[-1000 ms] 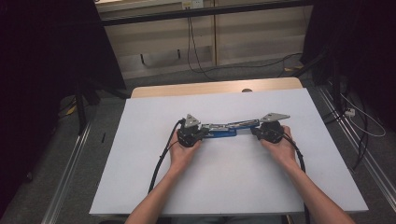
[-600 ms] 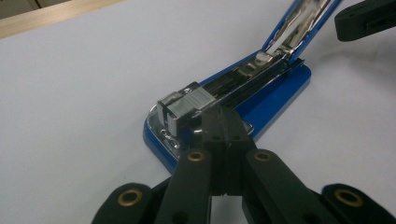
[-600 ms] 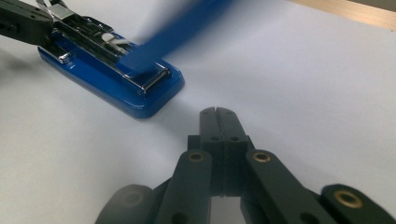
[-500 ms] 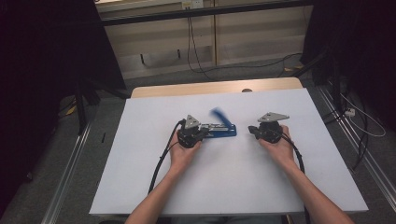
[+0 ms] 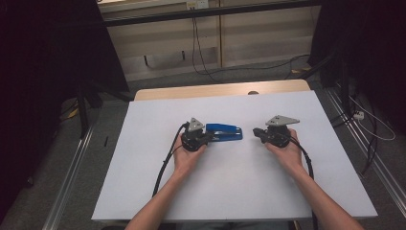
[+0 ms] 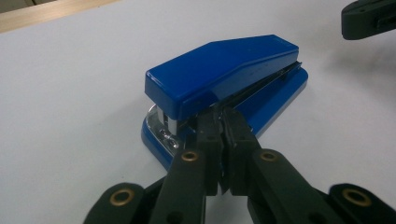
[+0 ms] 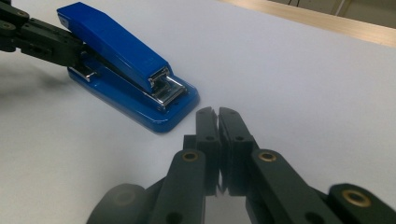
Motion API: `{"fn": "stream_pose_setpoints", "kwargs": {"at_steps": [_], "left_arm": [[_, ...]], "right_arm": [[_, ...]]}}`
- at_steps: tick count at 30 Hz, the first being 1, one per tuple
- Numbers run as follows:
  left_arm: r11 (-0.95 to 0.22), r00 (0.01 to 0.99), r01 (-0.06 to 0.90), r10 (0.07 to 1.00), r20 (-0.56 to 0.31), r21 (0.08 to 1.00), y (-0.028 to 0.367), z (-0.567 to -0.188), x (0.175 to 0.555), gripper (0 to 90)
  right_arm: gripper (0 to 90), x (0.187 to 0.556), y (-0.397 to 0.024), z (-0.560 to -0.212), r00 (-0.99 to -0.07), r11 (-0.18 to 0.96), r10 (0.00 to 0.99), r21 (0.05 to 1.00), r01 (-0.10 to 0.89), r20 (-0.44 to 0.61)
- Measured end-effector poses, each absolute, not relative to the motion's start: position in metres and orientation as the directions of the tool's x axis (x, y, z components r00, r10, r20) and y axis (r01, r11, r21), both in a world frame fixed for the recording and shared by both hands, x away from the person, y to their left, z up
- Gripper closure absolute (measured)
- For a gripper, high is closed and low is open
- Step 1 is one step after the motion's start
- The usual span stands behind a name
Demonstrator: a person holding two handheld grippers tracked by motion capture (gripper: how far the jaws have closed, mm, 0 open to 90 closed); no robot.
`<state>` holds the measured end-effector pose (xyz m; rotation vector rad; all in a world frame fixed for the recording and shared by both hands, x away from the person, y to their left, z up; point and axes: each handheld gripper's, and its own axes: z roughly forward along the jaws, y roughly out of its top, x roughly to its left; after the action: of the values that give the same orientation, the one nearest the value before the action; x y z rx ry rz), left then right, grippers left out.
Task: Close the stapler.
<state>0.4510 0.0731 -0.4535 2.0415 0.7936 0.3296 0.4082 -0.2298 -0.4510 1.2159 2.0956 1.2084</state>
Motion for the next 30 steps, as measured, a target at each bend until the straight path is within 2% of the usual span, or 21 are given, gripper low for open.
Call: {"fn": "stream_pose_setpoints", "kwargs": {"at_steps": [7, 11, 16, 19, 25, 30], "left_arm": [[-0.392, 0.77, 0.415, 0.632, -0.087, 0.821, 0.072, -0.452, 0.448, 83.2], [-0.388, 0.775, 0.419, 0.624, -0.101, 0.821, 0.07, -0.452, 0.446, 78.1], [-0.376, 0.771, 0.422, 0.627, -0.108, 0.825, 0.071, -0.447, 0.444, 67.5], [-0.382, 0.77, 0.409, 0.631, -0.089, 0.829, 0.075, -0.443, 0.442, 61.6], [-0.372, 0.766, 0.391, 0.638, -0.074, 0.842, 0.083, -0.437, 0.436, 45.9], [-0.34, 0.741, 0.393, 0.667, -0.076, 0.854, 0.09, -0.435, 0.434, 27.8]], "right_arm": [[76.5, 0.408, -0.232, -0.452, -0.51, 0.205, 0.856, 0.853, 0.479, 0.081], [70.2, 0.407, -0.237, -0.45, -0.497, 0.182, 0.862, 0.856, 0.485, 0.098], [58.4, 0.406, -0.241, -0.449, -0.483, 0.155, 0.867, 0.858, 0.49, 0.119], [45.6, 0.405, -0.241, -0.449, -0.475, 0.15, 0.872, 0.86, 0.488, 0.118], [31.6, 0.404, -0.239, -0.447, -0.467, 0.151, 0.878, 0.866, 0.477, 0.104], [14.9, 0.403, -0.239, -0.445, -0.454, 0.139, 0.885, 0.87, 0.472, 0.105]]}}
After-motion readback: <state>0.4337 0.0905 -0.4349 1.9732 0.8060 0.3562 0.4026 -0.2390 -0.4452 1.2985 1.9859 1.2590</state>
